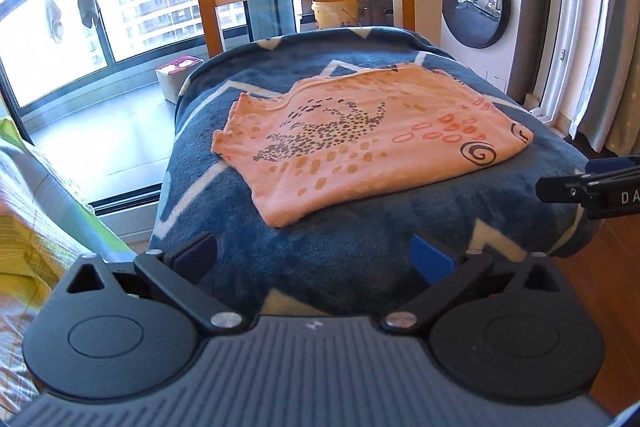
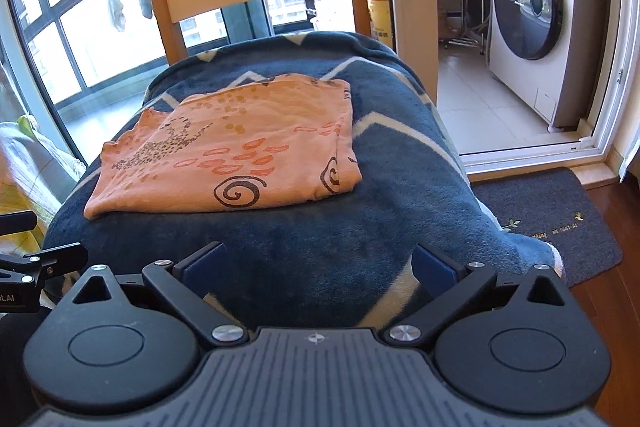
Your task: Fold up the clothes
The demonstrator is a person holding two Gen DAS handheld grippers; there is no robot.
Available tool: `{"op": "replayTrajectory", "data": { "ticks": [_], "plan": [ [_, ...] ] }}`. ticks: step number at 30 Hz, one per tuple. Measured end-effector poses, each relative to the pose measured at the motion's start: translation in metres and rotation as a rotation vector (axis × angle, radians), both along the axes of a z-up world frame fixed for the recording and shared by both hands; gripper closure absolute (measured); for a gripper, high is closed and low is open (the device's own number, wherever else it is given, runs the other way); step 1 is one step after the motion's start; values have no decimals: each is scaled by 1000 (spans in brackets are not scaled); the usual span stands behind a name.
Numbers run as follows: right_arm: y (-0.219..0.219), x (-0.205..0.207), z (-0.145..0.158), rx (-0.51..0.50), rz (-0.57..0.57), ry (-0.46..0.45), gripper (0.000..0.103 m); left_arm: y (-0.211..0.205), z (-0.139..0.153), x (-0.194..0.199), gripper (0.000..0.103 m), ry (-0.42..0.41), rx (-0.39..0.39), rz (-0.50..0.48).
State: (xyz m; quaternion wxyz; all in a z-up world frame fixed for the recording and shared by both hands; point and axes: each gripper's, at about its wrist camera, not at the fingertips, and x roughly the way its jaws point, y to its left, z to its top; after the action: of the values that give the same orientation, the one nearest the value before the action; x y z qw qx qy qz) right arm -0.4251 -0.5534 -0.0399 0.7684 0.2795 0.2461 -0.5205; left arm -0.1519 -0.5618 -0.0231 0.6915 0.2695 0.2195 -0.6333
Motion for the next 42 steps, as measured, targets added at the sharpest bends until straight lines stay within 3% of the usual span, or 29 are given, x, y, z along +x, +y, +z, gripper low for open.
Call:
{"op": "replayTrajectory", "data": {
  "ticks": [16,26,35,42],
  "plan": [
    [26,12,43,-25,59,11,2,23,39,-8,1,63,-102,65],
    [37,9,61,-4,56,10,0,43,56,-20,1,61,-107,61],
    [52,1,70,10,35,32,0,54,54,-24,1,100,-91,59],
    [64,-1,74,17,17,78,0,60,53,-28,1,85,-71,68]
  ]
}}
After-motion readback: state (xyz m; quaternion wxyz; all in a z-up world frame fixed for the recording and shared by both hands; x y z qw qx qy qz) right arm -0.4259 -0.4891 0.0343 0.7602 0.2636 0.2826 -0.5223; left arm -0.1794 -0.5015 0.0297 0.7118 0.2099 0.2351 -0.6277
